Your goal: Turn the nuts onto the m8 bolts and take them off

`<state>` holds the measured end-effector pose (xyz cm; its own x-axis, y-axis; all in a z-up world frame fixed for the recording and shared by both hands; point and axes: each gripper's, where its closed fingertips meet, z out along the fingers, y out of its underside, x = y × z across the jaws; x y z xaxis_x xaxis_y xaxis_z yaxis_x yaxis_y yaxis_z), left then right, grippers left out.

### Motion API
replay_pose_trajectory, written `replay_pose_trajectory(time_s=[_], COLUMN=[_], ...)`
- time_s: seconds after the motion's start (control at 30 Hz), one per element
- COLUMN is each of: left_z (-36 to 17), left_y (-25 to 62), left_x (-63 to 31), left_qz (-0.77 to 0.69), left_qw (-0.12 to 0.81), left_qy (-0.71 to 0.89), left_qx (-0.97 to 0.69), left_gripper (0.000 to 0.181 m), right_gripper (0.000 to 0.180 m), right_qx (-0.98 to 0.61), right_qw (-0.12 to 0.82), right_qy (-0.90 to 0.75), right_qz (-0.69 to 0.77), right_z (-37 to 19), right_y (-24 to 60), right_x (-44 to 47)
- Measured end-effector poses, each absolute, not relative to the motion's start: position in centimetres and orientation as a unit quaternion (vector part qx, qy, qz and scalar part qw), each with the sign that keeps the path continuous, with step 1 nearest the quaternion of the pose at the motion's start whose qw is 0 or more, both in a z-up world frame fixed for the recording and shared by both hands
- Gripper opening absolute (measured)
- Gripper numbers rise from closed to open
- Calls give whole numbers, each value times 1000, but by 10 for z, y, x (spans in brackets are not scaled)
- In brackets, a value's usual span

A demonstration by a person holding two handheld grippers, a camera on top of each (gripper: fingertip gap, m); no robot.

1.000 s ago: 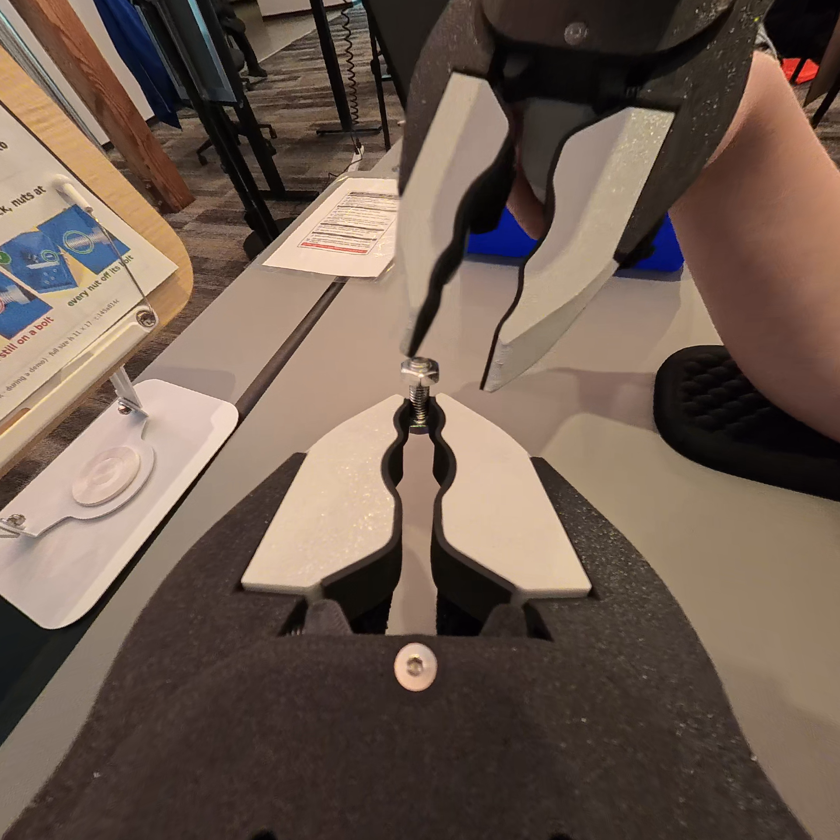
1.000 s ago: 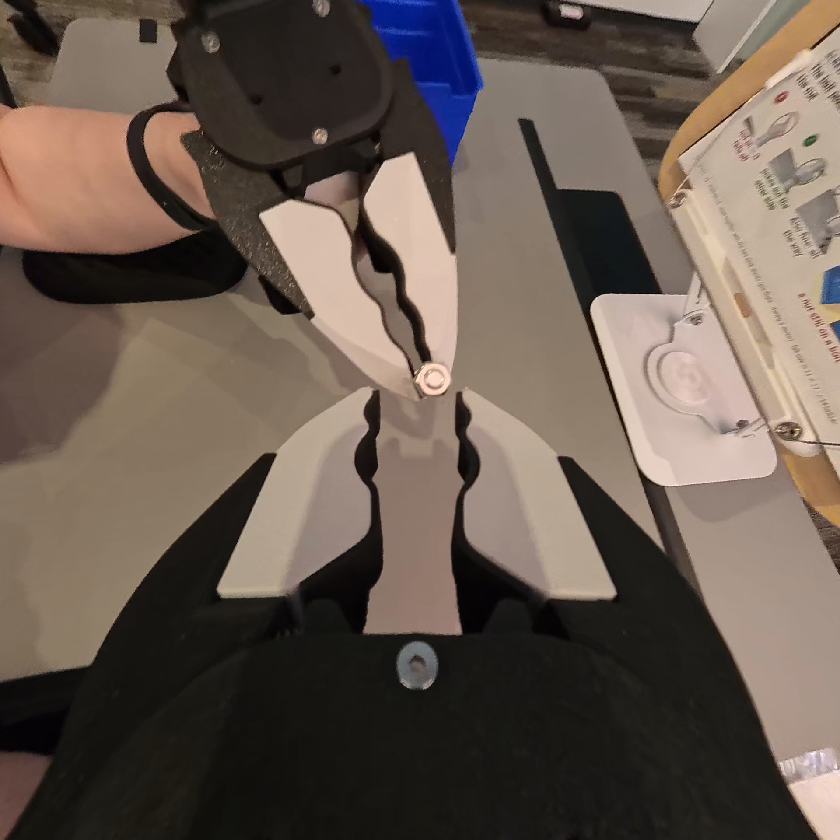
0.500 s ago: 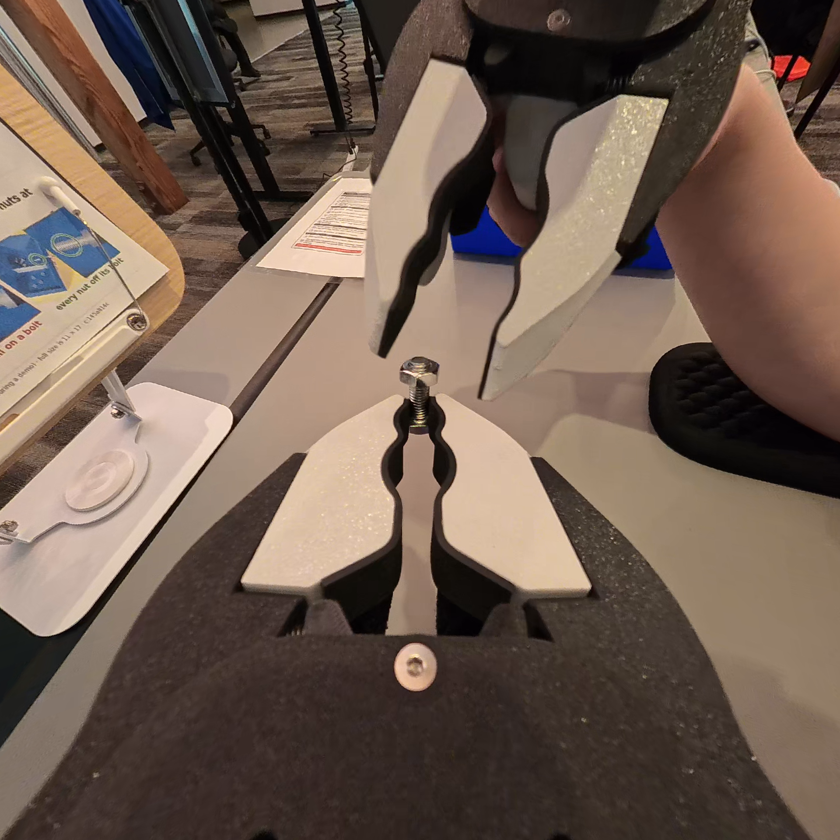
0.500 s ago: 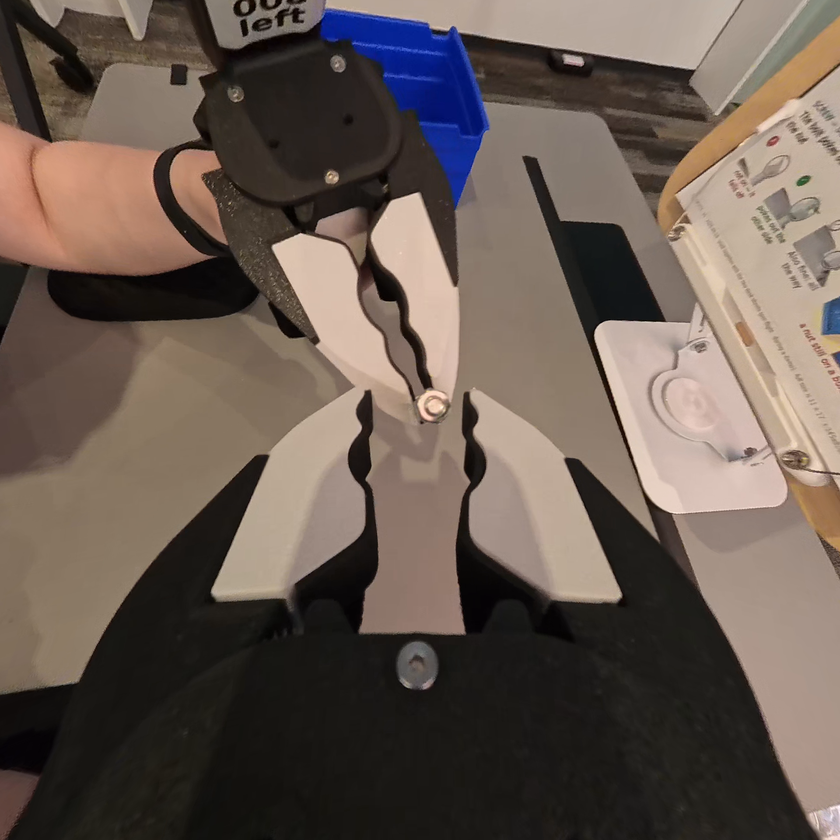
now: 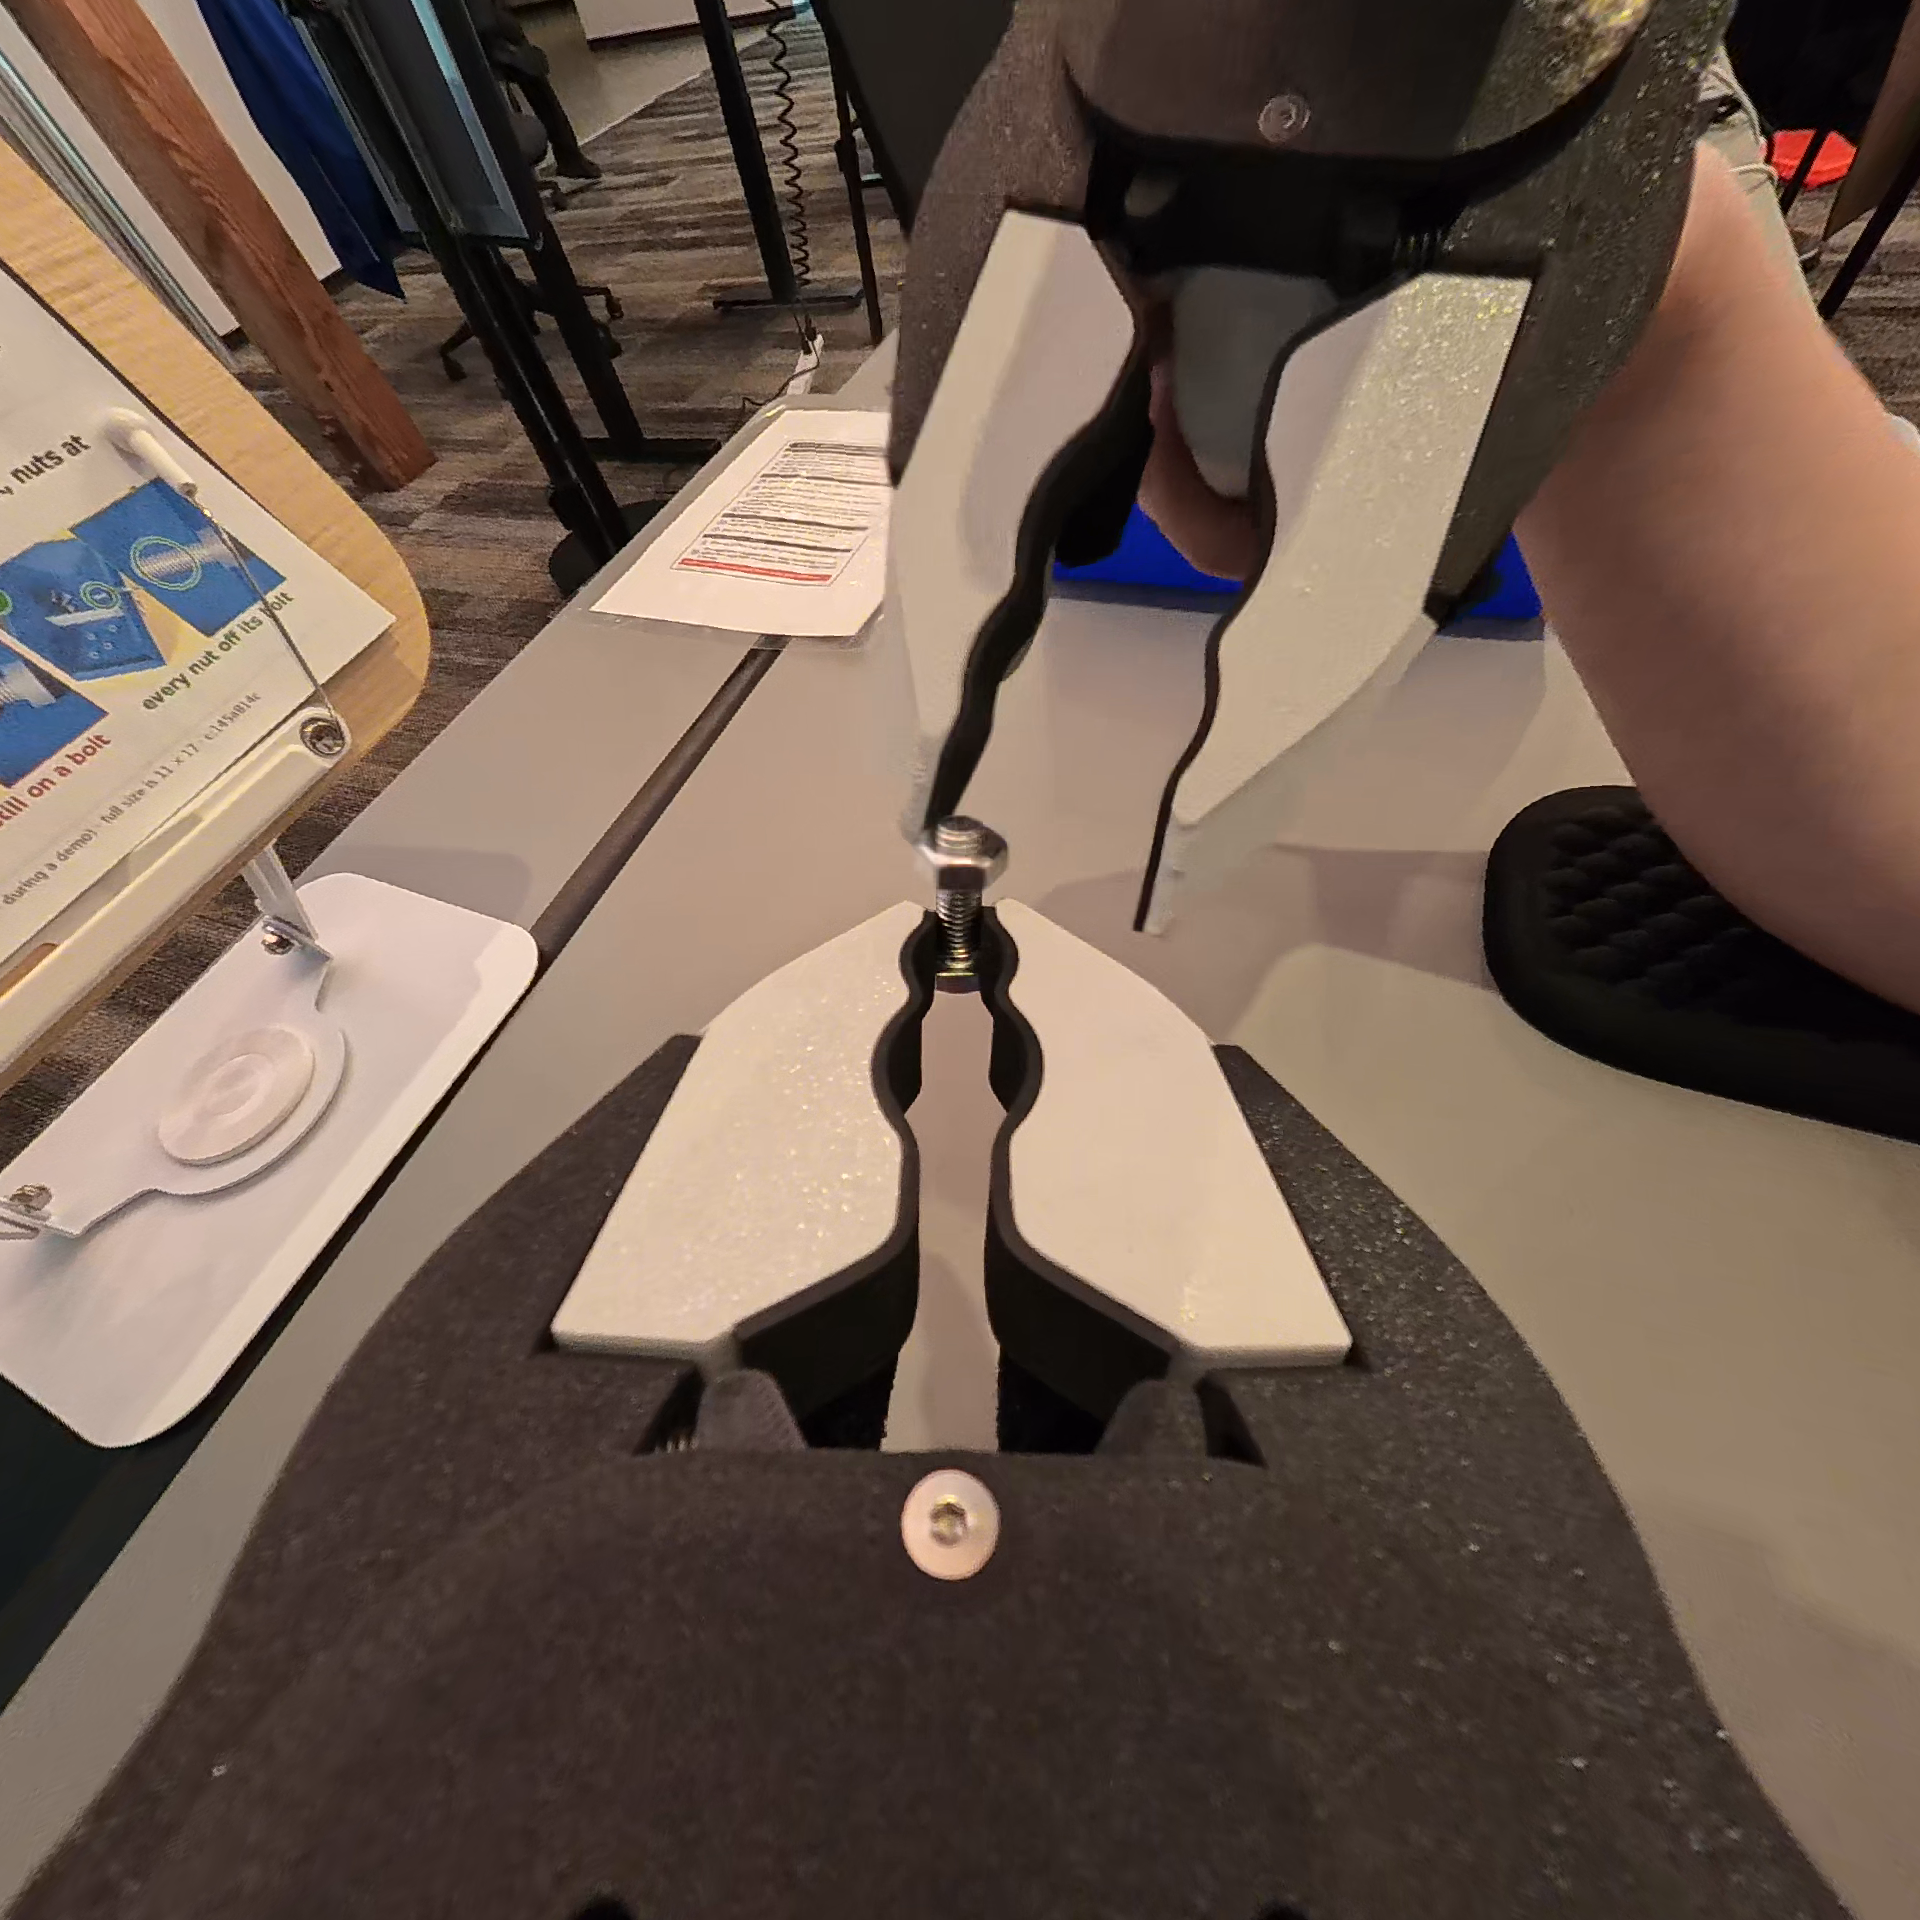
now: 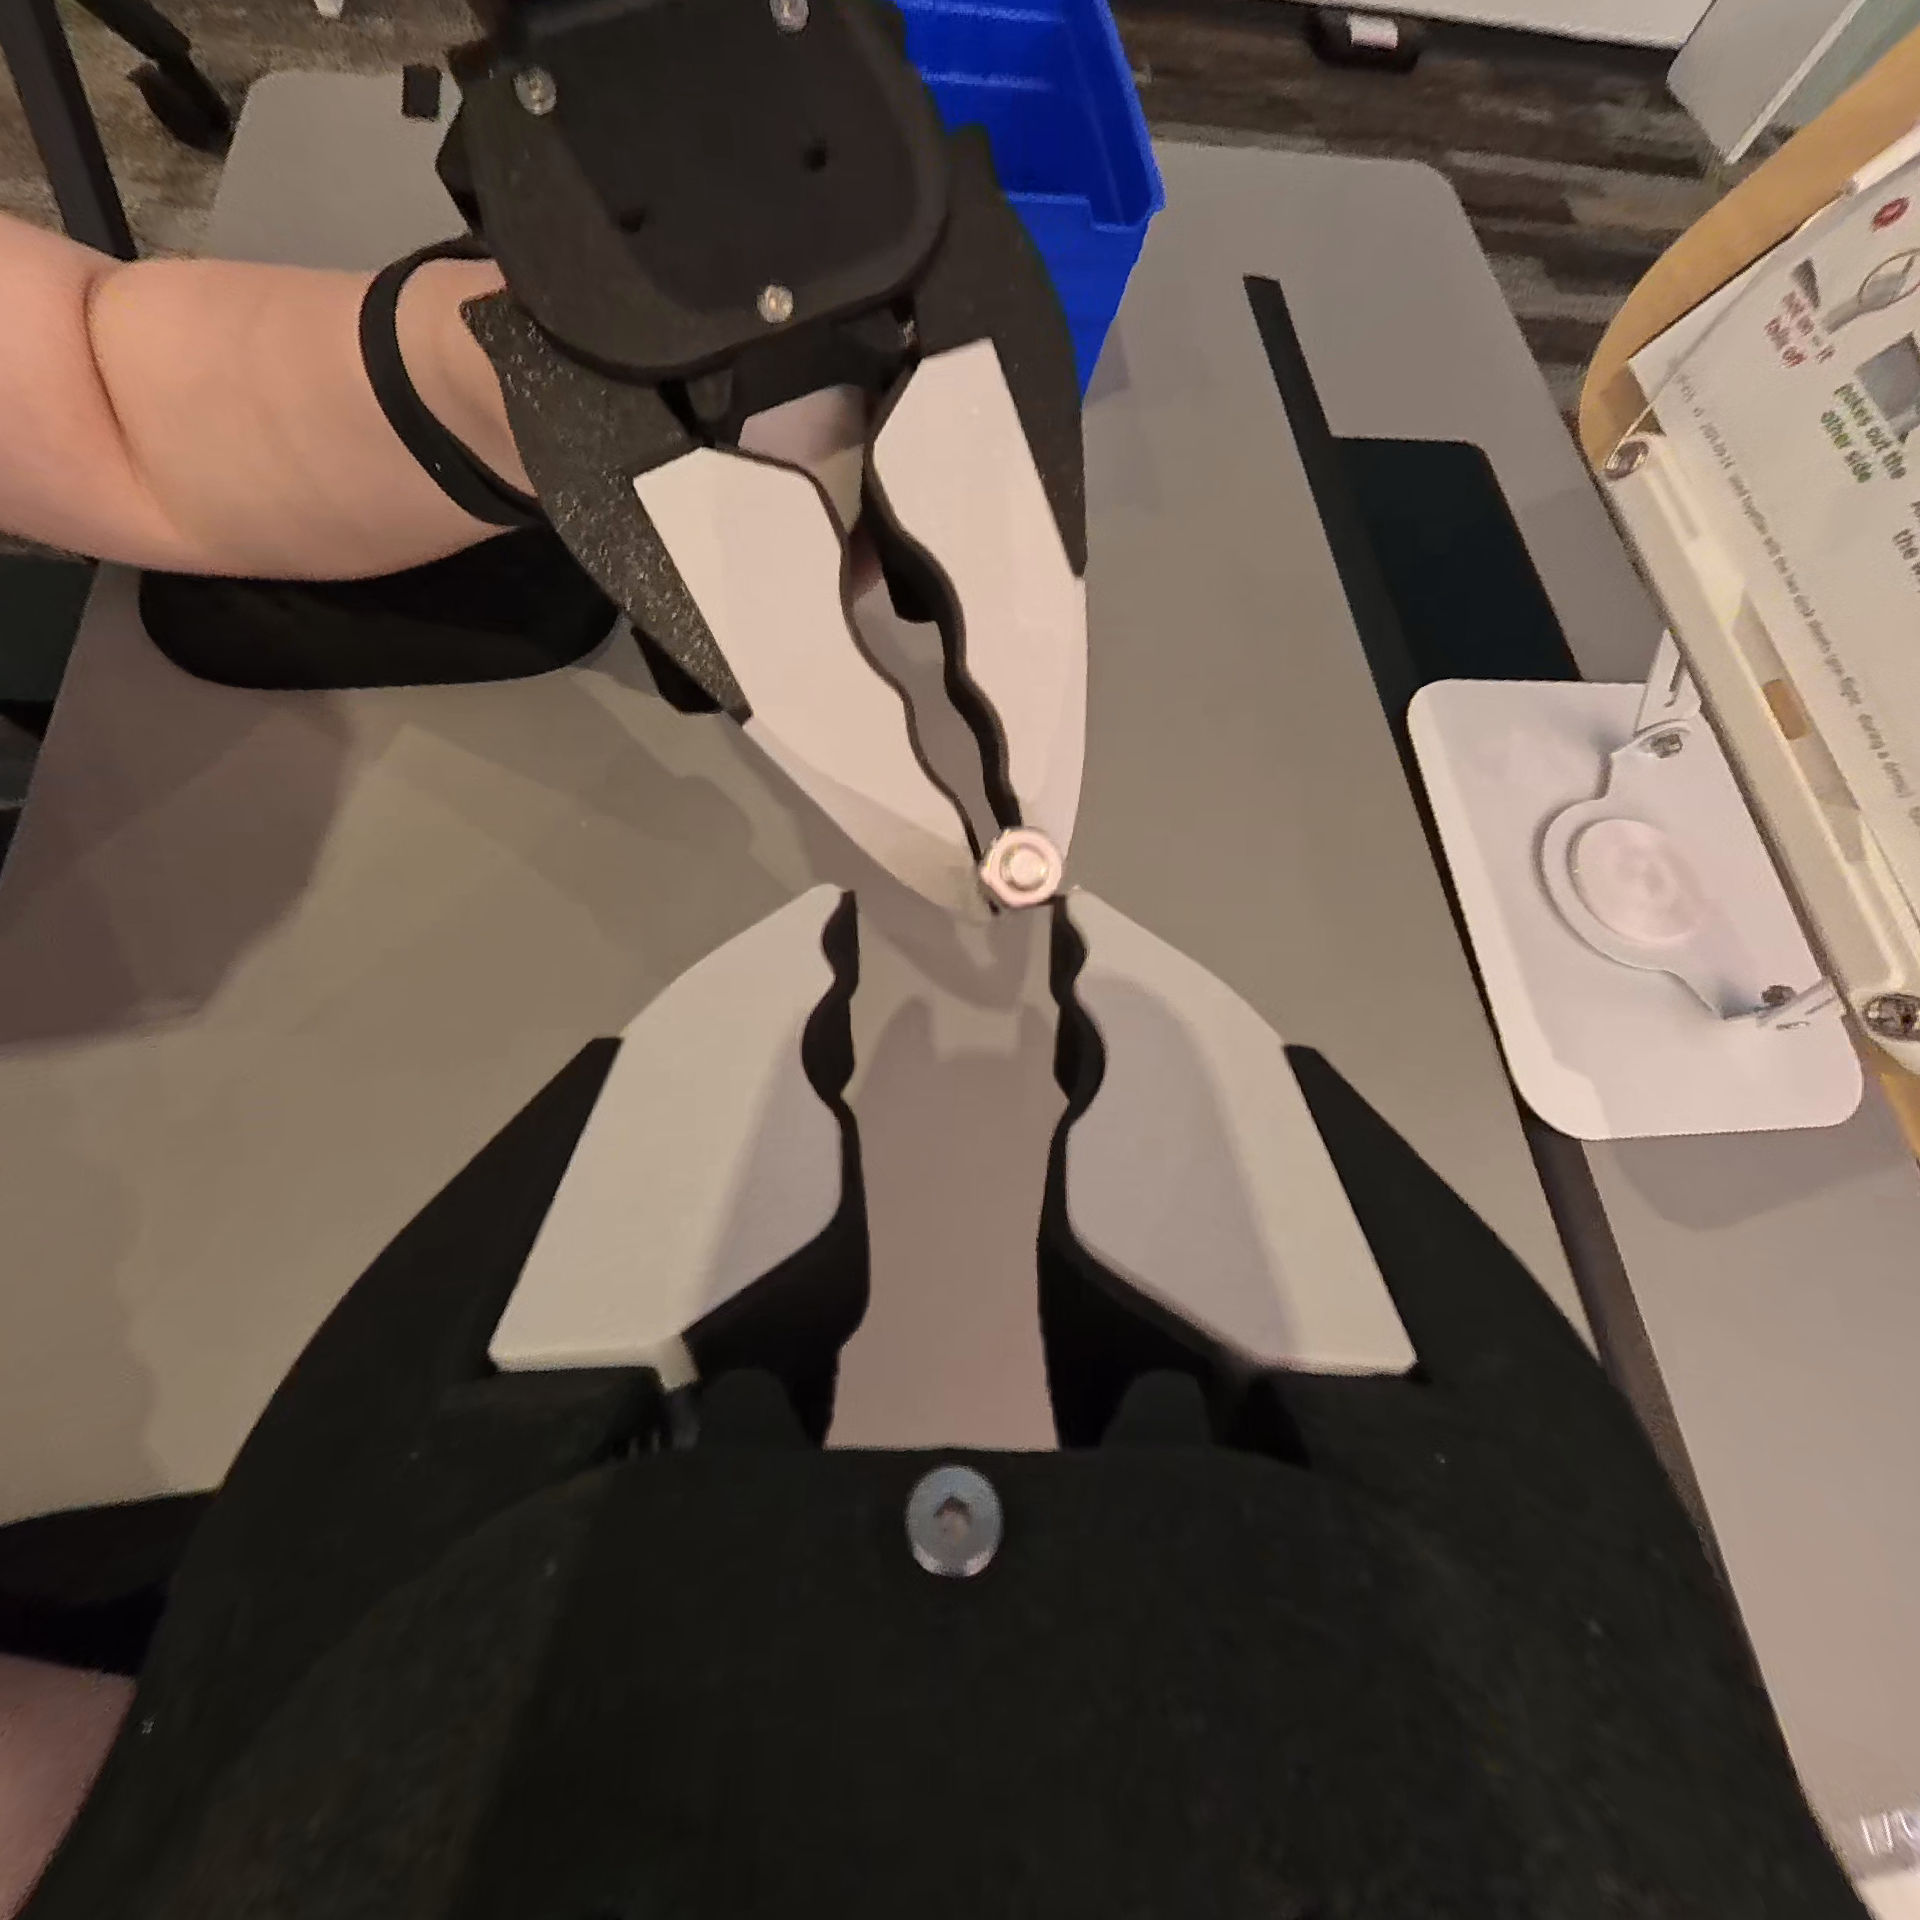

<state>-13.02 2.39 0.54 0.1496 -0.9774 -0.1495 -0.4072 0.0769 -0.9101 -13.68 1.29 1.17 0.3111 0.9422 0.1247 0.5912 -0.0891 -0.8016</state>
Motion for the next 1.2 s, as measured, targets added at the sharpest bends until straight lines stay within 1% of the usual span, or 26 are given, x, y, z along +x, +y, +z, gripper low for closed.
replay_pose_trajectory(time_s=[0.03,0.07,0.13,0.27,0.37,0.4,0.47,0.5,0.53,0.67,0.77,0.8,0.83,0.87,0.93,1.0,1.07,1.13,1.17,1.2], left_z=[6,7,7,7,6,6,6,7,7,7,8,8,9,9,10,9,8,7,6,6], left_y=[26,26,25,23,23,24,26,26,25,22,23,25,26,27,26,24,23,23,24,25], left_x=[-131,-132,-131,-130,-130,-131,-132,-132,-132,-130,-131,-132,-133,-133,-134,-132,-131,-131,-131,-132], left_qz=[-309,-310,-318,-315,-311,-310,-308,-312,-317,-316,-315,-313,-313,-317,-322,-320,-317,-314,-313,-311], left_qw=[462,463,458,459,460,459,462,461,459,459,461,462,464,463,460,459,458,457,455,457], left_qy=[570,569,568,573,573,574,570,569,568,573,571,570,567,564,564,569,573,574,575,573], left_qx=[-605,-606,-605,-601,-602,-604,-605,-605,-605,-601,-602,-603,-604,-605,-605,-603,-601,-602,-603,-605], left_gripper=[7,7,7,7,7,7,7,7,7,7,7,7,7,7,7,7,7,7,7,7], right_gripper=[23,18,21,37,39,37,24,23,24,38,39,35,23,20,23,34,38,40,38,29], right_qx=[-704,-701,-706,-696,-695,-698,-702,-701,-703,-699,-696,-699,-700,-701,-709,-705,-700,-697,-702,-709], right_qw=[390,383,399,427,411,407,386,385,396,422,406,400,386,375,389,405,412,405,400,387], right_qy=[-549,-551,-534,-527,-546,-547,-551,-548,-541,-532,-549,-552,-558,-559,-546,-539,-542,-550,-550,-550], right_qz=[226,242,238,236,227,219,234,243,236,226,221,215,224,235,220,219,217,217,212,213], right_z=[10,11,16,22,15,13,11,12,15,19,13,11,8,7,9,13,13,11,8,6], right_y=[9,4,11,18,13,13,5,4,8,17,12,12,7,2,10,15,17,13,13,11], right_x=[-135,-135,-132,-138,-141,-139,-135,-135,-133,-137,-140,-139,-137,-137,-134,-137,-141,-143,-141,-138])
